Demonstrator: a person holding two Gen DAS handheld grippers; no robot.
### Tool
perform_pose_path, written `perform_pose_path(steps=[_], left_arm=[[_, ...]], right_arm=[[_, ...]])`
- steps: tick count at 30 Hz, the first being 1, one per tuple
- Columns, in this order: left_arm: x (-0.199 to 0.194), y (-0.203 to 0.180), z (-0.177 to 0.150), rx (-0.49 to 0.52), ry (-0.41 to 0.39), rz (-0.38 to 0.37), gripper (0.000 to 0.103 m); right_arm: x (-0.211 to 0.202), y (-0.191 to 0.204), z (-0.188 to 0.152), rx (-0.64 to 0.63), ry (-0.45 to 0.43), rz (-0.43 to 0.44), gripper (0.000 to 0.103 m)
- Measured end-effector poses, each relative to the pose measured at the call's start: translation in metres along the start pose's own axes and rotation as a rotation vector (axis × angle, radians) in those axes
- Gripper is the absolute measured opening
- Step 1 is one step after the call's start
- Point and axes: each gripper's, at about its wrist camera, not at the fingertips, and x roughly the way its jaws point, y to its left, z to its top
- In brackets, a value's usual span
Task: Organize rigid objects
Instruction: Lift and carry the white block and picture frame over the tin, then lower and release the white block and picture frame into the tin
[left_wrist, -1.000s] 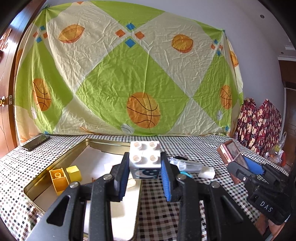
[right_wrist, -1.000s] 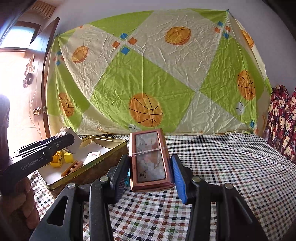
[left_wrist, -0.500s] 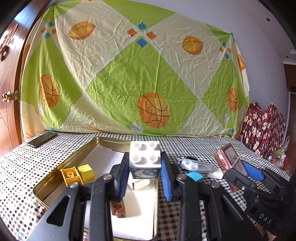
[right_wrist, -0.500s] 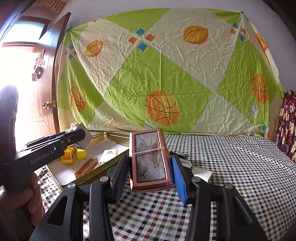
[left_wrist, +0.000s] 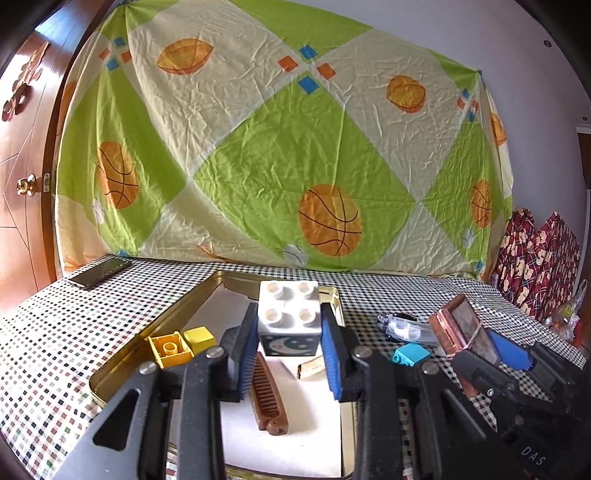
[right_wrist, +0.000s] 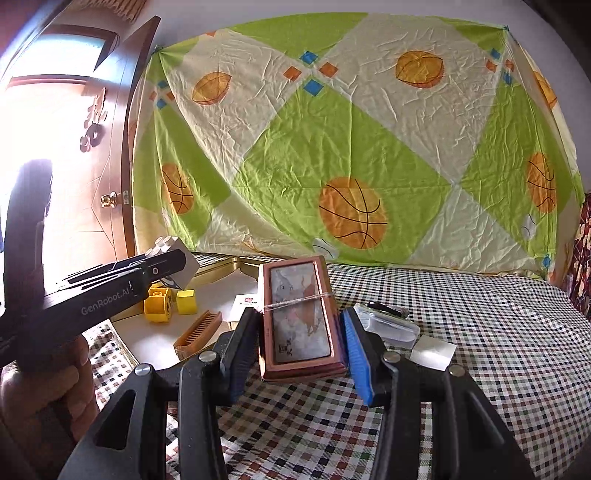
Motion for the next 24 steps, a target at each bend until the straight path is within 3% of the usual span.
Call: perform_pose_path(steps=[24], left_arm=[[0.004, 0.034, 0.003, -0.016, 0.027, 0.060, 0.030]], right_arm=[[0.024, 0.037, 0.007, -0.010, 0.056, 0.106, 0.049]])
